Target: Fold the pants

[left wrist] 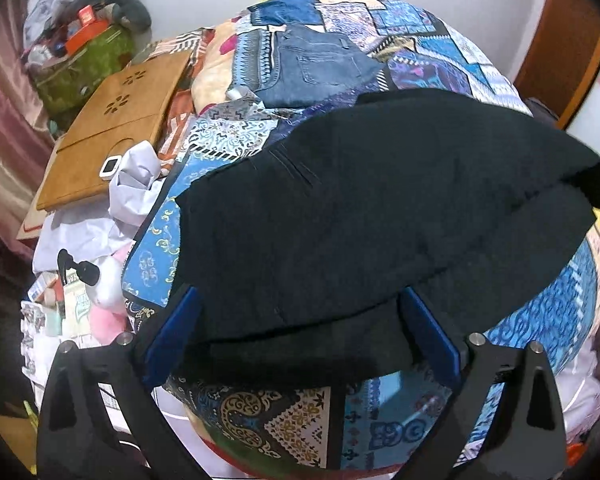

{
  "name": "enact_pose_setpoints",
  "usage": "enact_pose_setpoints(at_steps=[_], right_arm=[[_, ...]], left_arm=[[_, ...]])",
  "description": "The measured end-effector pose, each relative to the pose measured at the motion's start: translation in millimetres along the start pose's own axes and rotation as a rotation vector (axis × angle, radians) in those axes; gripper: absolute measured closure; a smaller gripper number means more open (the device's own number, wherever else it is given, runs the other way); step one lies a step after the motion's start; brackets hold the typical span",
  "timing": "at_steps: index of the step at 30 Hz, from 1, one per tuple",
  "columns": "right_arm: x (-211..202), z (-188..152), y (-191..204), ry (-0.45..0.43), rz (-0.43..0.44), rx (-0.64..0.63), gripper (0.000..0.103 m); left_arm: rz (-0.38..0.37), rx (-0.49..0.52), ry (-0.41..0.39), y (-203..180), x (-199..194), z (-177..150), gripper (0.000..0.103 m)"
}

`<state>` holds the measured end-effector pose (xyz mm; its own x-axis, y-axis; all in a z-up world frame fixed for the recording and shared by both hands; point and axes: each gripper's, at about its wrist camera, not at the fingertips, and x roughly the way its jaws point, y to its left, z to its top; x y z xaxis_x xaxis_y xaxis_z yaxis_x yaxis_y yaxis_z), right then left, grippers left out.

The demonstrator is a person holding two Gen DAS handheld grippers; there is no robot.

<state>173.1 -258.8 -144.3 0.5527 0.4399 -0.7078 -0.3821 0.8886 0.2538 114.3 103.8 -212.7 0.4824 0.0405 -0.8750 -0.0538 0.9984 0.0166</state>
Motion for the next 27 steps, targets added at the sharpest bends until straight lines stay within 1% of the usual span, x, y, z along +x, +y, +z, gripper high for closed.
enact_pose_setpoints(at_steps=[3, 6, 8, 10, 13, 14, 15, 16, 18, 19, 20, 21, 22, 24, 27], right_arm=[[30, -4, 6, 0.051, 0.016, 0.015, 0.05], [53, -3, -7, 0.086, 0.039, 0.109, 0.05], [59, 0, -16, 0.084, 0.041, 0.167, 0.05], [61, 5, -19, 0.066, 0.046, 0.199, 0.05], [68, 15, -15, 0.056, 0.055, 0.194, 0.051], [68, 17, -12, 0.054, 0.052, 0.18, 0.056], [70, 19, -8, 0.054, 0.048, 0.16, 0.065], [73, 21, -3, 0.057, 0.042, 0.135, 0.069], [74, 22, 2, 0.058, 0.043, 0.112, 0.085], [74, 22, 4, 0.054, 0.045, 0.101, 0.09], [74, 22, 6, 0.054, 0.048, 0.088, 0.095], [72, 23, 8, 0.051, 0.051, 0.078, 0.096], [68, 23, 11, 0.034, 0.055, 0.064, 0.097], [57, 24, 18, -0.002, 0.051, 0.037, 0.098], [39, 26, 25, -0.024, 0.085, 0.025, 0.098]], left_arm=[[-0.013, 0.0, 0.0, 2, 2, -3, 0.001], [-0.041, 0.01, 0.006, 6, 2, -4, 0.001], [-0.057, 0.02, 0.005, 8, 2, -5, 0.001], [-0.066, 0.024, -0.002, 9, 4, -5, 0.001], [-0.053, 0.021, -0.015, 10, 11, 1, 0.001], [-0.051, 0.018, -0.021, 10, 13, 3, 0.004], [-0.049, 0.014, -0.027, 9, 14, 6, 0.013], [-0.04, 0.013, -0.028, 7, 15, 9, 0.019], [-0.015, 0.021, -0.03, 2, 17, 14, 0.043], [0.018, 0.033, -0.042, -2, 16, 16, 0.049], [0.045, 0.041, -0.054, -4, 16, 17, 0.066], [0.059, 0.039, -0.069, -5, 14, 19, 0.077], [0.068, 0.026, -0.087, -5, 10, 21, 0.079], [0.073, 0.007, -0.129, -2, -2, 24, 0.085], [0.071, -0.019, -0.174, 6, -20, 28, 0.087]])
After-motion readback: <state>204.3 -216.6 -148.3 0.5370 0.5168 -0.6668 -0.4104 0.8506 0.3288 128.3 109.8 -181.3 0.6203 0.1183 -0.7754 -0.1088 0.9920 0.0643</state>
